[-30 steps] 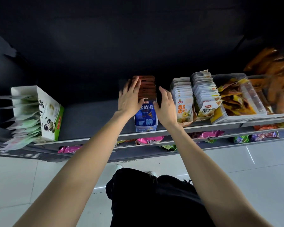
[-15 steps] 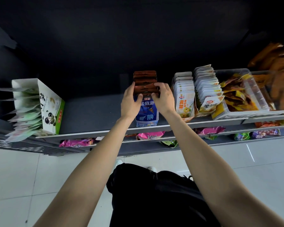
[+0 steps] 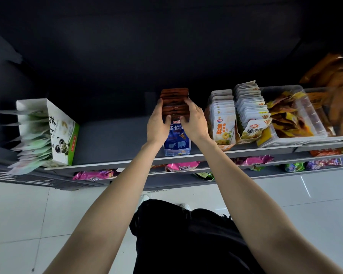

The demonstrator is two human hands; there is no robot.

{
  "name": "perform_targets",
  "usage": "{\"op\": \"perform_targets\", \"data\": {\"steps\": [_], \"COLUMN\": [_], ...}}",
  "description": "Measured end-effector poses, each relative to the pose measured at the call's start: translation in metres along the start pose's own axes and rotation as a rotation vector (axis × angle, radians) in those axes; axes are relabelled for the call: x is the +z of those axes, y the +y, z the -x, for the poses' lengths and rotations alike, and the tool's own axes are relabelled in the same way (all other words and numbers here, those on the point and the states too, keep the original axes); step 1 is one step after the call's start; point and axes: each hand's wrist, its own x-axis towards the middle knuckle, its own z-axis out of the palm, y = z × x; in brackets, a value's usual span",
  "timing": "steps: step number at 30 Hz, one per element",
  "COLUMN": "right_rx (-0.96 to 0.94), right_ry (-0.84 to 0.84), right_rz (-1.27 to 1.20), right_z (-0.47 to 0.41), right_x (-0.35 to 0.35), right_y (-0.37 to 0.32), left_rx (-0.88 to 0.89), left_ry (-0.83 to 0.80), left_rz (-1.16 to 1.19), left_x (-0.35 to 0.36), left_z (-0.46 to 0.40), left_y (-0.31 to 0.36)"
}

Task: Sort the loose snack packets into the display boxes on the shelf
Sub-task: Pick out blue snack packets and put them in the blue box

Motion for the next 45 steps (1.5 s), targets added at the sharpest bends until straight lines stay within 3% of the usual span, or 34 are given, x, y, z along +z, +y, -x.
{"op": "perform_targets", "data": {"steps": [3, 6, 9, 12, 17, 22, 25, 29, 34, 40, 45], "right_rx": [-0.112, -0.081, -0.087, 0.027, 0.085, 0.206, 0.248, 0.189, 0.265, 0.258, 0.269], "right_ry": [-0.014, -0.114, -0.093, -0.045, -0.092, -0.098, -0.158, -0.16, -0.18, -0.164, -0.187], "right_rz": [0.122, 0.218, 0.078, -0.036, -0.03, -0.03, 0.035, 0.139, 0.351, 0.616, 0.601], "right_z": [-0.001, 0.0, 0.007, 0.02, 0.028, 0.03, 0.042, 0.046, 0.044, 0.059, 0.066], "right_x": [-0.003, -0.001, 0.0, 0.003, 0.01, 0.003, 0.008, 0.006, -0.011, -0.027, -0.034], "right_y": [0.003, 0.01, 0.016, 0.02, 0.016, 0.019, 0.026, 0.023, 0.021, 0.029, 0.026], "left_rx": [0.021, 0.084, 0.111, 0.122, 0.028, -0.091, -0.19, -0.093, -0.071, -0.043, -0.082], "left_ry": [0.059, 0.049, 0.038, 0.008, -0.071, -0.087, -0.177, -0.224, -0.263, -0.25, -0.286], "left_rz": [-0.042, -0.089, -0.146, -0.225, -0.26, -0.115, -0.122, -0.22, -0.265, -0.147, -0.095], "left_x": [-0.001, -0.003, -0.005, -0.002, 0.005, -0.005, -0.01, -0.004, 0.008, 0.027, 0.027], "left_z": [0.001, 0.0, 0.001, 0.006, 0.008, 0.01, 0.015, 0.016, 0.017, 0.025, 0.024], "left_y": [-0.003, -0.003, -0.002, 0.0, 0.006, 0.001, -0.006, -0.002, 0.016, 0.03, 0.033]}}
